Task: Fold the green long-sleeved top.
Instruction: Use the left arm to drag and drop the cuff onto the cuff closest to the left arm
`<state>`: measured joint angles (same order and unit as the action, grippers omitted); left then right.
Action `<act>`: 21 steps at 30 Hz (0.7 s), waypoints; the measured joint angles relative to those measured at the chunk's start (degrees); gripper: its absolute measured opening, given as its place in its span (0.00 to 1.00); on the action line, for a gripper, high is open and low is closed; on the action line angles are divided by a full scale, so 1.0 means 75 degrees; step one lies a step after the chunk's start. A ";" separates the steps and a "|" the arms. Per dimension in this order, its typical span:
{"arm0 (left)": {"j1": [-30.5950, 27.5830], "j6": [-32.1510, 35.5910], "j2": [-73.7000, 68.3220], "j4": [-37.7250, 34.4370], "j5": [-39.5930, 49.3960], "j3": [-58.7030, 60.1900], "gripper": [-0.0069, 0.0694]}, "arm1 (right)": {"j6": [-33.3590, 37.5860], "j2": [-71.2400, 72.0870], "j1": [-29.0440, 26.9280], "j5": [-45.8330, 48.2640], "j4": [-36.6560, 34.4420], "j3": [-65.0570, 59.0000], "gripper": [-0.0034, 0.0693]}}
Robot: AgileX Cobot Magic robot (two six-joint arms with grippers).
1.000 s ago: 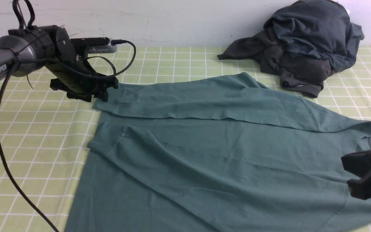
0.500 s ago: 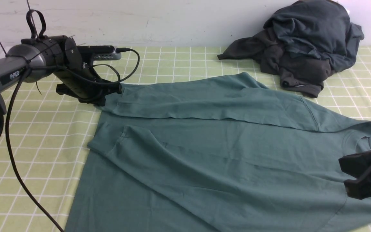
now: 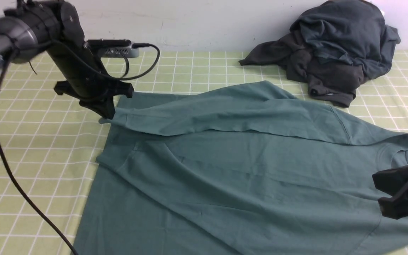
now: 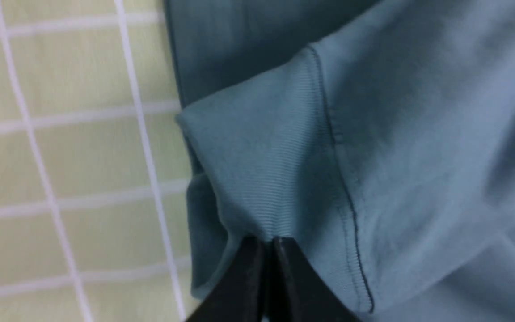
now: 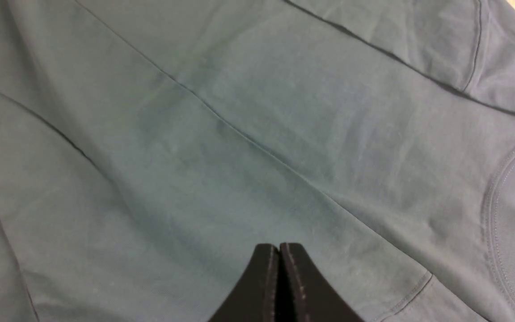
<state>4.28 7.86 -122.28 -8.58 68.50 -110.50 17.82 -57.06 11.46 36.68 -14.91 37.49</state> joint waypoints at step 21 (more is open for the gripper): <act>0.1072 0.0214 0.2643 0.0615 -0.0243 0.4902 0.27 | 0.0000 0.0000 0.0000 0.0085 -0.0147 0.0000 0.03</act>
<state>12.31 9.47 -102.46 -3.96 66.68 -73.73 17.82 -57.06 11.46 37.31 -16.02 37.49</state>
